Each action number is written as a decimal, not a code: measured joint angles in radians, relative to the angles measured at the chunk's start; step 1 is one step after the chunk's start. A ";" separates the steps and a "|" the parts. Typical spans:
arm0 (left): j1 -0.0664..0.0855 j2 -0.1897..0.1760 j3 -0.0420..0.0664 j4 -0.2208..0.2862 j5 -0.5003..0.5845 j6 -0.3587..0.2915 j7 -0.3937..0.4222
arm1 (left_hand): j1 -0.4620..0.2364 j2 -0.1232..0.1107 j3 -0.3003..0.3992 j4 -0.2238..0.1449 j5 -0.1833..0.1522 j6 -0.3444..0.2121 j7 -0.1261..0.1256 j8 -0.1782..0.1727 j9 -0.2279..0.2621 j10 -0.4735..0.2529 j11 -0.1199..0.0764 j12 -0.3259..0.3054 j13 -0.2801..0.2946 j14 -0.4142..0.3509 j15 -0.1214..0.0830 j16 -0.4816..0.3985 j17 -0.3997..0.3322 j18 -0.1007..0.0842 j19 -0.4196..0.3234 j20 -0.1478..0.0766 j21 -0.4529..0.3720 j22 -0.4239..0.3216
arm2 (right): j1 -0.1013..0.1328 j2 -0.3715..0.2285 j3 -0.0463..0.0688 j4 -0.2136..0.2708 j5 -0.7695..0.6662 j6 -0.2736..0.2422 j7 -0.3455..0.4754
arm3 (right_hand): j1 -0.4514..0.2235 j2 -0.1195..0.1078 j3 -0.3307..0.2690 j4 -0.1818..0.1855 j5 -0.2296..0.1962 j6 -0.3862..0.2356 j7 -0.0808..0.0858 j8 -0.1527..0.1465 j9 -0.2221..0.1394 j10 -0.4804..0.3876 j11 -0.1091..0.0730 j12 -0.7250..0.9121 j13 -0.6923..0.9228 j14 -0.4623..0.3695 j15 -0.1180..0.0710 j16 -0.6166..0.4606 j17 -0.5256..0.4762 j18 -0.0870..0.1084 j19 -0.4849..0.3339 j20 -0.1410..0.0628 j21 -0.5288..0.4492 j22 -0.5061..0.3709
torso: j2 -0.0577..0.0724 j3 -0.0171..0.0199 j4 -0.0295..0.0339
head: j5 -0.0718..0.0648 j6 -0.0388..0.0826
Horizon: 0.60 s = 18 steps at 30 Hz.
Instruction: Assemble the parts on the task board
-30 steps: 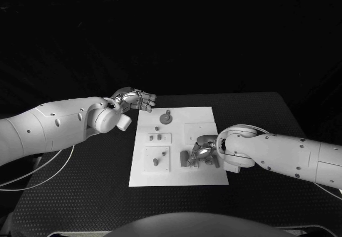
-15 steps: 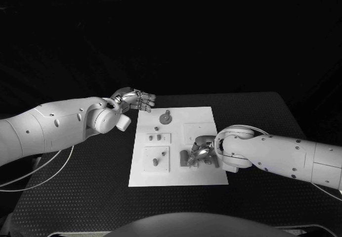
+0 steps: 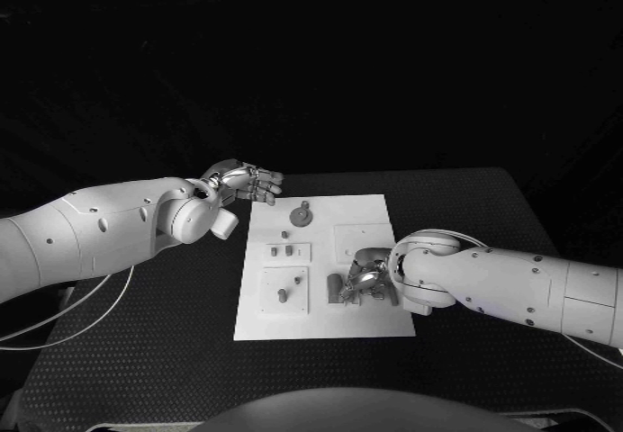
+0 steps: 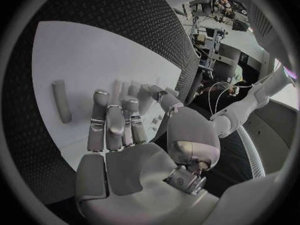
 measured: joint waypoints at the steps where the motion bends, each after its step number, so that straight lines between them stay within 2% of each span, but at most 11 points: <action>1: 0.000 0.000 0.000 0.000 0.000 0.000 0.000 | 0.000 0.000 0.000 0.000 0.000 0.000 0.000 0.000 0.000 0.000 0.000 0.000 0.000 0.000 0.000 0.000 0.000 0.000 0.000 0.000 0.000 0.000 | 0.000 0.000 0.000 0.000 0.000 0.002 0.000 | 0.000 0.000 0.000 0.000 0.000 0.000 0.000 0.000 0.001 0.000 0.000 0.000 0.000 0.000 0.000 0.000 0.000 0.000 0.000 0.000 0.000 0.000 | 0.000 0.0000 0.0000 | 0.000 0.000; 4: 0.000 0.000 0.000 0.000 0.000 0.000 0.000 | 0.000 0.000 0.000 0.000 0.000 0.000 0.000 0.000 0.000 0.000 0.000 0.000 0.000 0.000 0.000 0.000 0.000 0.000 0.000 0.000 0.000 0.000 | 0.000 -0.001 0.000 0.000 0.000 0.012 -0.001 | 0.000 0.000 0.001 -0.002 0.000 0.001 0.001 0.001 0.001 0.000 0.000 0.000 0.000 0.000 0.000 0.000 0.000 0.000 0.001 -0.001 0.000 0.000 | 0.000 -0.0001 0.0000 | -0.001 0.000; 5: 0.000 0.000 0.000 0.000 0.000 0.000 0.000 | 0.000 0.000 0.000 0.000 0.000 0.000 0.000 0.000 0.000 0.000 0.000 0.000 0.000 0.000 0.000 0.000 0.000 0.000 0.000 0.000 0.000 0.000 | 0.000 -0.002 0.001 0.000 0.000 0.016 -0.001 | 0.001 -0.001 0.004 -0.013 0.000 0.001 0.001 0.001 0.001 0.000 0.000 0.000 0.000 0.000 0.000 0.000 -0.001 0.000 0.004 -0.004 0.000 0.000 | 0.000 -0.0001 0.0000 | -0.001 0.000; 7: 0.000 0.000 0.000 0.000 0.000 0.000 0.000 | 0.000 0.000 0.000 0.000 0.000 0.000 0.000 0.000 0.000 0.000 0.000 0.000 0.000 0.000 0.000 0.000 0.000 0.000 0.000 0.000 0.000 0.000 | 0.001 -0.002 0.002 -0.002 -0.001 0.020 -0.002 | 0.027 -0.020 0.006 -0.045 0.000 0.001 0.001 0.001 0.000 0.000 0.000 0.000 -0.001 0.000 0.000 -0.004 -0.007 0.000 0.004 -0.004 0.000 0.000 | 0.000 -0.0001 0.0001 | -0.001 0.000; 11: 0.000 -0.001 0.000 0.000 0.000 0.000 -0.001 | 0.000 0.000 0.000 0.000 0.000 0.000 0.000 0.000 0.000 0.000 0.000 0.000 0.000 0.000 0.000 0.000 0.000 0.000 0.000 0.000 0.000 0.000 | 0.003 -0.005 0.003 -0.004 -0.003 0.023 -0.005 | 0.052 -0.066 0.008 -0.075 0.000 0.002 0.002 0.001 0.000 0.000 0.000 0.000 -0.001 -0.002 -0.002 -0.005 -0.016 0.000 0.004 -0.004 0.000 0.000 | 0.000 -0.0001 0.0001 | -0.001 0.001; 14: 0.000 -0.001 0.000 0.000 0.000 0.000 -0.001 | 0.000 0.000 0.000 0.000 0.000 0.000 0.000 0.000 0.000 0.000 0.000 0.000 0.000 0.000 0.000 0.000 0.000 0.000 0.000 0.000 0.000 0.000 | 0.003 -0.005 0.003 -0.003 -0.005 0.024 -0.006 | 0.061 -0.081 0.010 -0.079 0.000 0.002 0.002 0.001 0.000 0.000 0.000 0.000 -0.001 -0.004 -0.004 -0.005 -0.017 0.000 0.004 -0.004 0.000 0.000 | 0.000 0.0000 0.0001 | -0.002 0.002; 18: 0.000 -0.001 0.000 0.000 0.000 0.001 -0.001 | 0.000 0.000 0.000 0.000 0.000 0.000 0.000 0.000 0.000 0.000 0.000 0.000 0.000 0.000 0.000 0.000 0.000 0.000 0.000 0.000 0.000 0.000 | 0.003 -0.003 0.003 -0.003 -0.007 0.014 -0.011 | 0.057 -0.079 0.008 -0.066 0.000 0.006 -0.002 0.001 0.002 0.004 -0.003 0.005 -0.003 -0.004 -0.003 -0.005 -0.008 0.000 0.004 -0.004 0.000 0.000 | 0.000 0.0001 0.0000 | -0.002 0.001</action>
